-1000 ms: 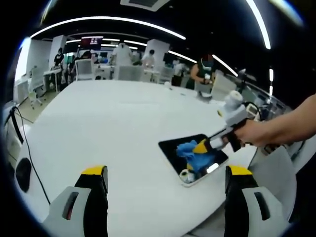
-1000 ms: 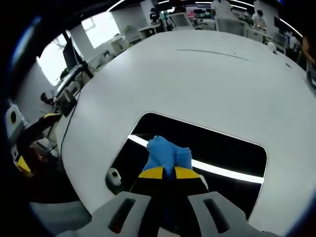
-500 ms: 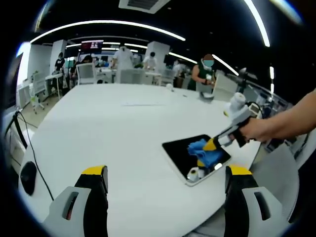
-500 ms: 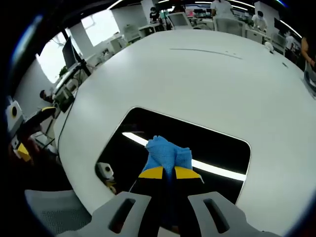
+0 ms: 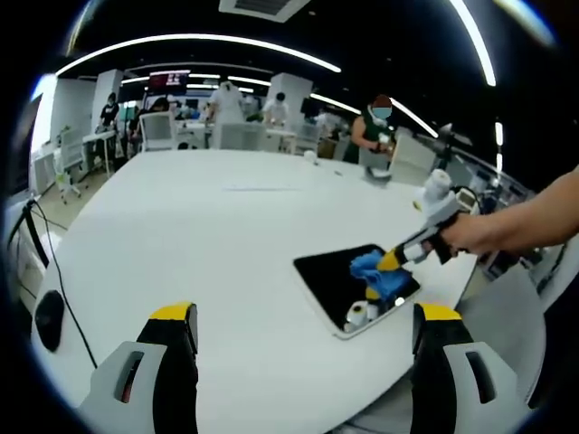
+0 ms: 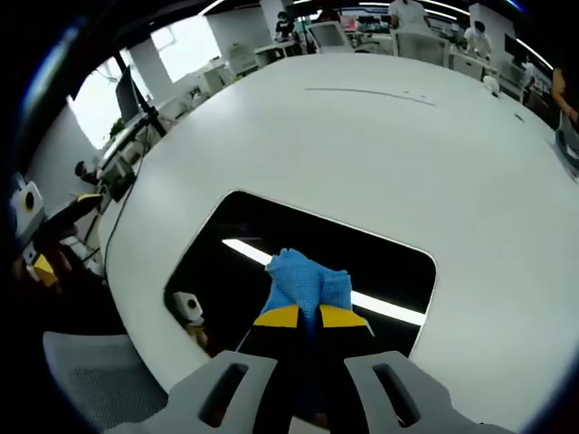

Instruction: Wipe the mirror surface with the cleaning cloth until all visible marks leave the cleaned area.

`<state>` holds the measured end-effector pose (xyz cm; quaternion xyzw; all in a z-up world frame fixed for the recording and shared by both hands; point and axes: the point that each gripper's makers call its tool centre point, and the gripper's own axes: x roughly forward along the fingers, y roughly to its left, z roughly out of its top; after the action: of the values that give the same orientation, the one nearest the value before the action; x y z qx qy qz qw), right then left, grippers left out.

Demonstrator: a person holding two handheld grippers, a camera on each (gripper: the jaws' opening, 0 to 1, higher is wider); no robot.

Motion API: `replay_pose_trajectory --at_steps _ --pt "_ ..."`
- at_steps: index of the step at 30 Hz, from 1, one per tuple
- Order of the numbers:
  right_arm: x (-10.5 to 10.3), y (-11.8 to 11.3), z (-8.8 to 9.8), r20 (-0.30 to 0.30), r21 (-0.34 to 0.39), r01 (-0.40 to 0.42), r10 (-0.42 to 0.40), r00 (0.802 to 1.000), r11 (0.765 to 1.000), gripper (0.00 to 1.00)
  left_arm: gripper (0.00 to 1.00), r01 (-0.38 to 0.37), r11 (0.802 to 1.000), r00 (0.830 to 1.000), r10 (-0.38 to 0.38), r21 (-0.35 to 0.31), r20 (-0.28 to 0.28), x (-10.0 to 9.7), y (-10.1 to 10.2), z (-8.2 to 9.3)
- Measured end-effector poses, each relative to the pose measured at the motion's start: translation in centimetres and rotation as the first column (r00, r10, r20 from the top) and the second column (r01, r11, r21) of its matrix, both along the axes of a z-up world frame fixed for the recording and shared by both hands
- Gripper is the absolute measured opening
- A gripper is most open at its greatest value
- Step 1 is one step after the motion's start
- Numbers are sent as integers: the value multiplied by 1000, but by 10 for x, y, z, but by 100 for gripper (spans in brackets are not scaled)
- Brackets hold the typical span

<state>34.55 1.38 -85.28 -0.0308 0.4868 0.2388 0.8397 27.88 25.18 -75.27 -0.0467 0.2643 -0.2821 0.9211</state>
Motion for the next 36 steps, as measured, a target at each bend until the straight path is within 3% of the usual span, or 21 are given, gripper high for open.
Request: replay_pose_trajectory --at_steps 10,18,36 --pt "2 -24 0 -4 -2 22 -22 1000 1000 0 99 -13 1000 1000 13 -6 -2 0 0 -1" --pt "0 -40 0 9 -48 -4 4 1000 999 0 99 -19 1000 1000 19 -6 -2 1 1 -1" --pt "0 -68 0 -3 -55 48 -49 999 997 0 99 -31 999 1000 31 -23 -2 3 0 -2"
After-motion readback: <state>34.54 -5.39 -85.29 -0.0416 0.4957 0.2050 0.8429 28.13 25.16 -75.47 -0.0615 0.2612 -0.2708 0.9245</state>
